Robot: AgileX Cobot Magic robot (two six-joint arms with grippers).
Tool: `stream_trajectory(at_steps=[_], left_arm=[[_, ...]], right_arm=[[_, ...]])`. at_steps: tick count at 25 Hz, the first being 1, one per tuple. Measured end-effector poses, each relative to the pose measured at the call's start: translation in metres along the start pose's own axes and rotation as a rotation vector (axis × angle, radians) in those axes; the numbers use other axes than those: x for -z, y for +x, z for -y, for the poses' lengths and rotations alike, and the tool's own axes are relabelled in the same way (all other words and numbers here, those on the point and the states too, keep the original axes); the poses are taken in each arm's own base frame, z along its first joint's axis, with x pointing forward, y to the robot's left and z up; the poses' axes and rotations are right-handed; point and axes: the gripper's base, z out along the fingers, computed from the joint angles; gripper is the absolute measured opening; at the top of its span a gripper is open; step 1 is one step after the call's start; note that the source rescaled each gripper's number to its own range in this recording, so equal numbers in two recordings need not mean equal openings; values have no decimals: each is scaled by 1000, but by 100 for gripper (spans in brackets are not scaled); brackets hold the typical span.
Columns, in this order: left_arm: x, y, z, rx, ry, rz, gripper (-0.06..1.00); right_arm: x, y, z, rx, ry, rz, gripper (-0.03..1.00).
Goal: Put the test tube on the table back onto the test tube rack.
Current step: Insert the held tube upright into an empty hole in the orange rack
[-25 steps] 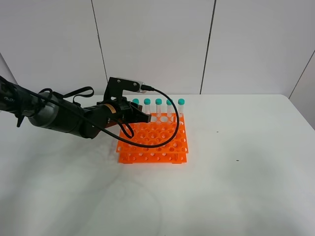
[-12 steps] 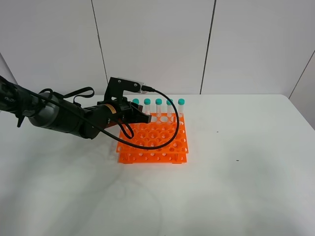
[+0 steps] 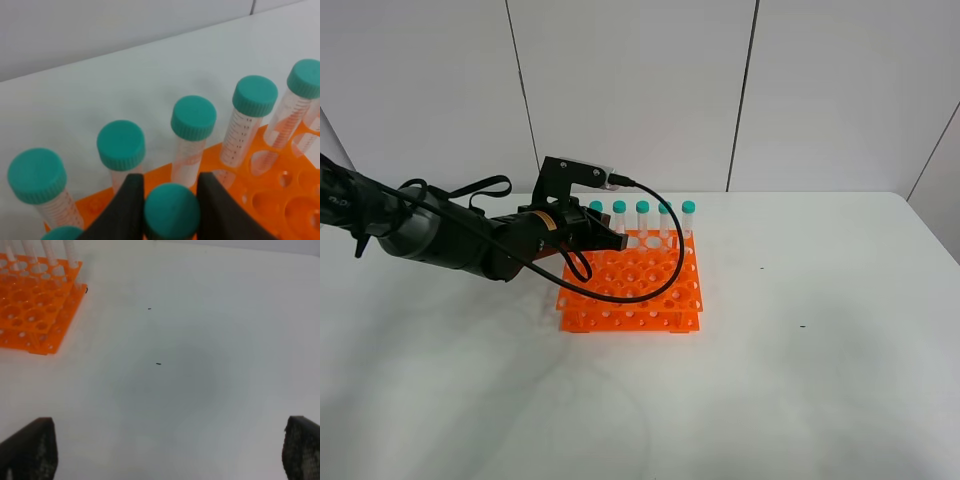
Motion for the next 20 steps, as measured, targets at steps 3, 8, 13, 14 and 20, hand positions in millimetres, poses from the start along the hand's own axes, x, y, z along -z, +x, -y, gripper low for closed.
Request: stream_trajectory(at_steps=[3,8,13,14,20], left_arm=[[-2,-3,1,-10,7,-9,0],[-3,-4,2,-27,18,-19,0],[-3,-4,2,-28,19,-22,0],[-3,-4,2,-28,19,-22,0],[-3,-4,2,-25,19,-24,0]], right_arm=[[0,0,0,0,0,0,100],[0,0,0,0,0,0,100],[0,0,0,0,0,0,100],[0,0,0,0,0,0,100],[0,0,0,0,0,0,100]])
